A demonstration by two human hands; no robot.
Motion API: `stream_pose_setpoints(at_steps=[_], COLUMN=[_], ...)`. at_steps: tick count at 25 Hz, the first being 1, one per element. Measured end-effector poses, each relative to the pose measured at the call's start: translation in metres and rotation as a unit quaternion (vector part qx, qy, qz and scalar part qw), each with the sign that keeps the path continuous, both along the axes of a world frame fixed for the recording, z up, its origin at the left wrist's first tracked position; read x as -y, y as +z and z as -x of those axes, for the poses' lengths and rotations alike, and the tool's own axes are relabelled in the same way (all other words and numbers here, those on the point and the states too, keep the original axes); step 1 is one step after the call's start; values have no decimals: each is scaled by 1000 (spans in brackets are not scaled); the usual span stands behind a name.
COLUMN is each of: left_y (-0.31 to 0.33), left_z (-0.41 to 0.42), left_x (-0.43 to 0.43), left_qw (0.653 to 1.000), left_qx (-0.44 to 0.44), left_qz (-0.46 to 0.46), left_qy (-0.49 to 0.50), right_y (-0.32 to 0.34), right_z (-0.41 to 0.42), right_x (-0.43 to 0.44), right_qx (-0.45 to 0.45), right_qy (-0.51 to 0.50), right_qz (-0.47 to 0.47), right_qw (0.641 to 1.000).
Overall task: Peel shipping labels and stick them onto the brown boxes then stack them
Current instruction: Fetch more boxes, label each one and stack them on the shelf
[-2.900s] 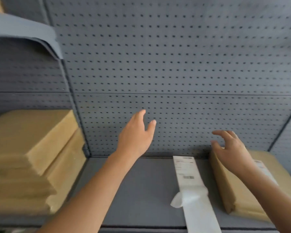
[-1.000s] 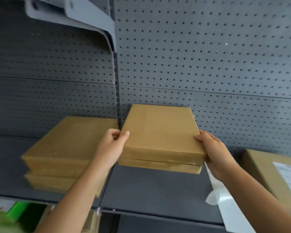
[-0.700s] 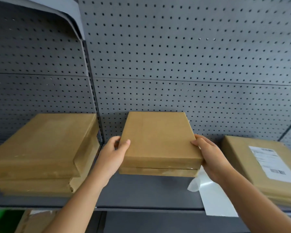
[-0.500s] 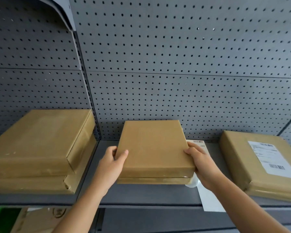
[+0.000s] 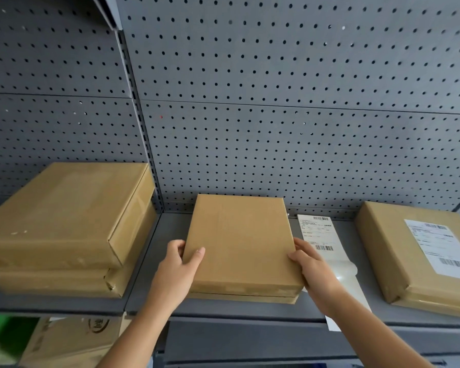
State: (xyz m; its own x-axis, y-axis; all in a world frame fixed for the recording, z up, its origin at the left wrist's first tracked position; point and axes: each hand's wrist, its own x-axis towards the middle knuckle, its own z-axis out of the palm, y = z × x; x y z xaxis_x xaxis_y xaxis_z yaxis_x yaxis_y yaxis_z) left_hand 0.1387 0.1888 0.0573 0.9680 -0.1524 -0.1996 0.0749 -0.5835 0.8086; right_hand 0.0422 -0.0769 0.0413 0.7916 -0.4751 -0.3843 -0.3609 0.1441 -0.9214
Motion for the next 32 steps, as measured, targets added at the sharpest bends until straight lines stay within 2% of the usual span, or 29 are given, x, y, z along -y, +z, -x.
stream_pose_setpoints(at_steps=[4, 7, 10, 14, 16, 18, 21, 26, 28, 32], left_y=[0, 5, 15, 31, 37, 42, 47, 51, 48, 36], left_z=[-2, -5, -4, 3, 8, 12, 19, 34, 41, 51], left_x=[-1, 1, 11, 35, 47, 61, 81, 116, 130, 154], left_qw=[1000, 1000, 997, 987, 980, 973, 968, 957, 952, 944], left_qx=[-5, 13, 68, 138, 173, 198, 205, 210, 212, 205], left_qz=[-9, -11, -9, -38, -53, -55, -47, -35, -32, -29], left_qy=[-5, -16, -39, -71, -82, -104, -137, -195, -221, -256], right_y=[6, 8, 9, 16, 14, 13, 9, -11, -18, -25], right_z=[5, 14, 31, 49, 53, 55, 56, 54, 52, 50], right_x=[5, 25, 52, 72, 79, 84, 87, 86, 88, 94], right_qx=[10, 7, -11, -29, -85, -177, -238, -238, -230, -231], right_qy=[32, 33, 14, -31, -21, 31, 98, 121, 108, 99], right_qz=[40, 161, 315, 435, 496, 547, 589, 643, 650, 630], right_qw=[999, 986, 949, 899, 864, 818, 766, 718, 716, 735])
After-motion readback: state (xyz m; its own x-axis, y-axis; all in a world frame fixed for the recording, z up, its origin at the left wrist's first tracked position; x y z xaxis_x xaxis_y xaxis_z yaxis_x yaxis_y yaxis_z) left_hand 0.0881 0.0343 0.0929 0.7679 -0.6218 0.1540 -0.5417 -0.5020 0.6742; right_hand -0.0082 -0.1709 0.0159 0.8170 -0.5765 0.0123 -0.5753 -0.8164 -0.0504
